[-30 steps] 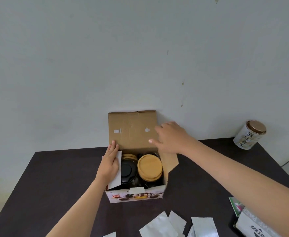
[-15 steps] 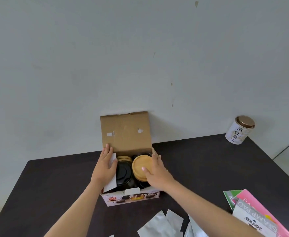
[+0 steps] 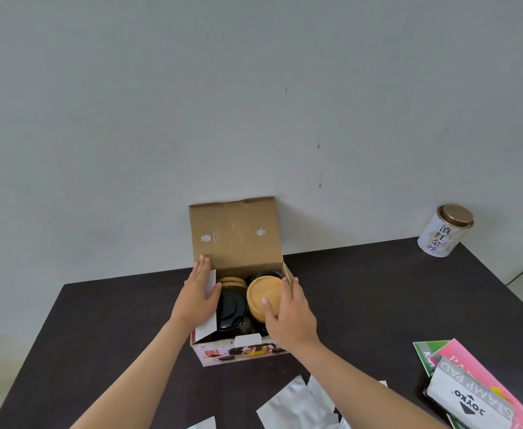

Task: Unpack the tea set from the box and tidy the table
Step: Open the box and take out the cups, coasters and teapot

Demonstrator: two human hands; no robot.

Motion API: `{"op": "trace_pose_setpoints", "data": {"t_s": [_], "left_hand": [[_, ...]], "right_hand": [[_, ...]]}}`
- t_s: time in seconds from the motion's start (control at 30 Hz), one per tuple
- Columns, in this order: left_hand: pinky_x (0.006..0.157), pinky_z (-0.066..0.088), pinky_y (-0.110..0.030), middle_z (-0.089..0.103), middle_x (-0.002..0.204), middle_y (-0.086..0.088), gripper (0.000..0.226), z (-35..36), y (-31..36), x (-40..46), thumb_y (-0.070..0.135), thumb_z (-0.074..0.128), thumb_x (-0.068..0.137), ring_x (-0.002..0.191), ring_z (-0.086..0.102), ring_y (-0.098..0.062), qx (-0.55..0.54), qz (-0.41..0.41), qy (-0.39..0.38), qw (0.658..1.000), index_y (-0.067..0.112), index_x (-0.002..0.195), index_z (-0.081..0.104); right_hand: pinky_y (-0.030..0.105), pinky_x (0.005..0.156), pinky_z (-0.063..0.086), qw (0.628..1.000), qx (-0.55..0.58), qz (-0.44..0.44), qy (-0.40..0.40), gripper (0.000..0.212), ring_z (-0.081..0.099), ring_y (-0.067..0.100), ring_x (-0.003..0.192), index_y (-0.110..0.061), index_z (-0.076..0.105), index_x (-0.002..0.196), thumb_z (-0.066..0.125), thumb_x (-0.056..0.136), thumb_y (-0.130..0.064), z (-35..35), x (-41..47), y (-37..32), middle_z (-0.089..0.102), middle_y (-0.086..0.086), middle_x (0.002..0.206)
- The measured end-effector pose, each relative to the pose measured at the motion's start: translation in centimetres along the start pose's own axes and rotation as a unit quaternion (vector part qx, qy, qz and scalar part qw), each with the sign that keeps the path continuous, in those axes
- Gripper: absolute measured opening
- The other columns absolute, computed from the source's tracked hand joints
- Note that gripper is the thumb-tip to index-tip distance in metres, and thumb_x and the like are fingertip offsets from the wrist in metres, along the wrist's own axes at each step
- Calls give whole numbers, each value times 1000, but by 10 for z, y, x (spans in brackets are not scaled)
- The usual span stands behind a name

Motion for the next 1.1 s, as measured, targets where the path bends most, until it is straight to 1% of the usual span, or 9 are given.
{"op": "trace_pose_setpoints", "data": {"t_s": [0.07, 0.17, 0.27, 0.37, 0.5, 0.63, 0.83, 1.0, 1.1], "left_hand": [[115, 25, -48, 9, 158, 4, 65, -8, 9, -2, 24, 45, 97, 139, 33, -21, -6, 9, 0, 1000, 24, 151, 9], [119, 9, -44, 30, 154, -6, 56, -23, 17, -5, 12, 44, 97, 121, 54, -21, 24, 8, -2, 1000, 23, 148, 23], [116, -3, -48, 44, 145, -7, 57, -37, 15, -9, 4, 41, 94, 134, 41, -22, 70, -1, 6, 998, 21, 147, 26], [110, -10, -59, 30, 153, -4, 60, -44, 11, -15, 7, 37, 94, 146, 12, -19, 187, -32, 8, 982, 16, 149, 17], [109, -8, -62, 13, 158, -8, 61, -32, 4, -25, 39, 24, 99, 147, -1, -23, 337, -76, -37, 938, 9, 150, 7], [115, 4, -53, 1, 156, -24, 81, 7, -5, -36, 58, 16, 95, 145, -5, -37, 308, -126, -71, 940, -1, 148, 1], [116, 20, -49, -4, 156, -24, 80, 20, -5, -45, 56, 17, 94, 145, -5, -36, 218, -113, 17, 969, -2, 148, 5], [116, 3, -49, -8, 159, -13, 63, 24, 7, -42, 47, 11, 99, 146, -11, -28, 267, -98, -2, 959, 14, 151, 0], [117, 1, -43, -6, 159, -9, 54, 36, 20, -39, 35, 13, 102, 146, -10, -24, 270, -78, -26, 959, 12, 151, 4]], "right_hand": [[39, 110, 38, 1000, -5, -5, 9, 72, 21, 28, 146, -15, 16, 152, 31, 96, -57, -2, 0, -1, 15, 11, 160], [39, 109, 38, 1000, -8, -13, 15, 71, 22, 28, 145, -13, 18, 152, 33, 96, -55, -2, 1, -2, 19, 12, 158], [40, 111, 37, 1000, -19, -12, 15, 71, 21, 29, 145, -13, 18, 151, 35, 96, -55, -1, 1, -2, 15, 12, 160], [46, 113, 32, 998, -39, -31, 41, 75, 19, 31, 146, -11, 29, 150, 29, 92, -60, -2, 1, -5, 12, 14, 161], [55, 113, 25, 994, -64, -76, 36, 88, 19, 30, 147, -9, 32, 149, 9, 89, -70, 4, 2, -12, 22, 11, 159], [52, 117, 5, 992, -85, -91, -15, 105, 3, 25, 150, -11, 14, 153, -6, 75, -79, 5, 2, -15, 13, 7, 161], [56, 116, 4, 985, -114, -97, -80, 103, 6, 29, 148, -13, 9, 152, 49, 79, -74, 1, 13, -19, 16, 9, 159], [60, 113, 9, 966, -189, -106, -142, 106, 21, 33, 142, -14, 20, 148, 64, 70, -70, -3, 29, -29, 29, 11, 151], [58, 113, 17, 946, -235, -112, -191, 104, 29, 33, 137, -11, 23, 147, 70, 70, -63, -3, 31, -42, 35, 13, 146]]}}
Point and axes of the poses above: each hand's wrist, its own x-axis towards the middle knuckle, its own z-axis out of the palm, y = z × x, the point moved 9 cm from there along x, towards the middle knuckle
